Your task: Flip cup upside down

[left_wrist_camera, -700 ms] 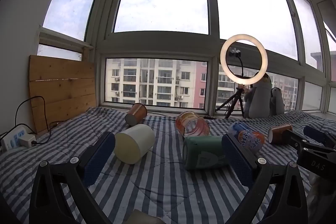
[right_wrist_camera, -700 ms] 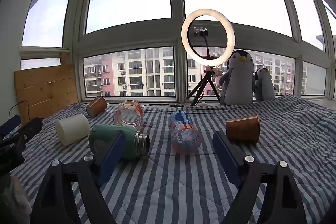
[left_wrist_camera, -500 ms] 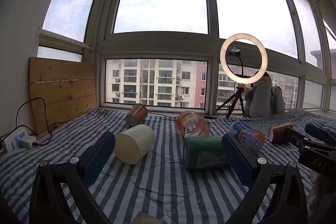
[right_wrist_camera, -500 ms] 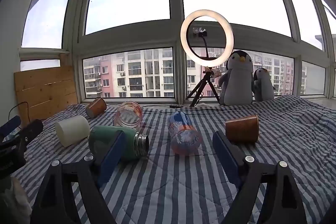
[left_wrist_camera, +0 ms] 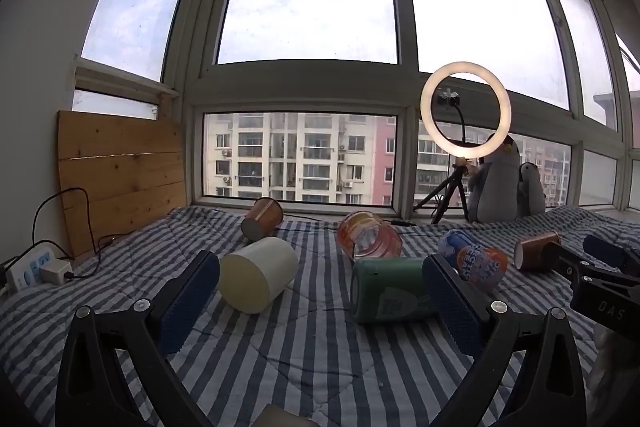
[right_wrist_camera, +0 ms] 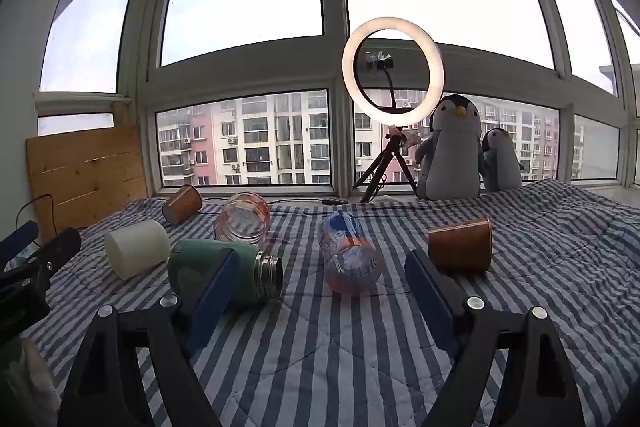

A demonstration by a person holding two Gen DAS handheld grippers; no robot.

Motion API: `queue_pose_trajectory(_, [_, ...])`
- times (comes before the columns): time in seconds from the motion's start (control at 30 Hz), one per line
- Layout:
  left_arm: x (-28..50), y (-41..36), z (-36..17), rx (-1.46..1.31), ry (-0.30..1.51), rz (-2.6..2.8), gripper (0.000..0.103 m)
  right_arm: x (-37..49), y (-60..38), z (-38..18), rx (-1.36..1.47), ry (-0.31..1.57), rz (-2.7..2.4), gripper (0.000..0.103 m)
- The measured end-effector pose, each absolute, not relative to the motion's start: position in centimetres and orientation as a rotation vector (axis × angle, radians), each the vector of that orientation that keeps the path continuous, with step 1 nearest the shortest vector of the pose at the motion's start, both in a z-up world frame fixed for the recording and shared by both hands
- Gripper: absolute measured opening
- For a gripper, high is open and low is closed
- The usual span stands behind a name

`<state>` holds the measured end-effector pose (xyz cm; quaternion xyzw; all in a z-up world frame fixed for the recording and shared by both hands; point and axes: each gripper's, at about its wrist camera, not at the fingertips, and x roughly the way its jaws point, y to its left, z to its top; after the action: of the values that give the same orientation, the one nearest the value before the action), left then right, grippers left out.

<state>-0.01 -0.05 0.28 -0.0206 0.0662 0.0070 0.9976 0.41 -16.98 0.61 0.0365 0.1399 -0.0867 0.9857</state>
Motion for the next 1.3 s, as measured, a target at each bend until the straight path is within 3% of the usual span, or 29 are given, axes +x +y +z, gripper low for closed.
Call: queue_pose_trajectory(1.3, [-0.09, -0.18, 0.11, -0.037, 0.129, 0.016, 0.103, 0.37, -17.25, 0.42, 0.081, 0.272, -0.177, 0.082])
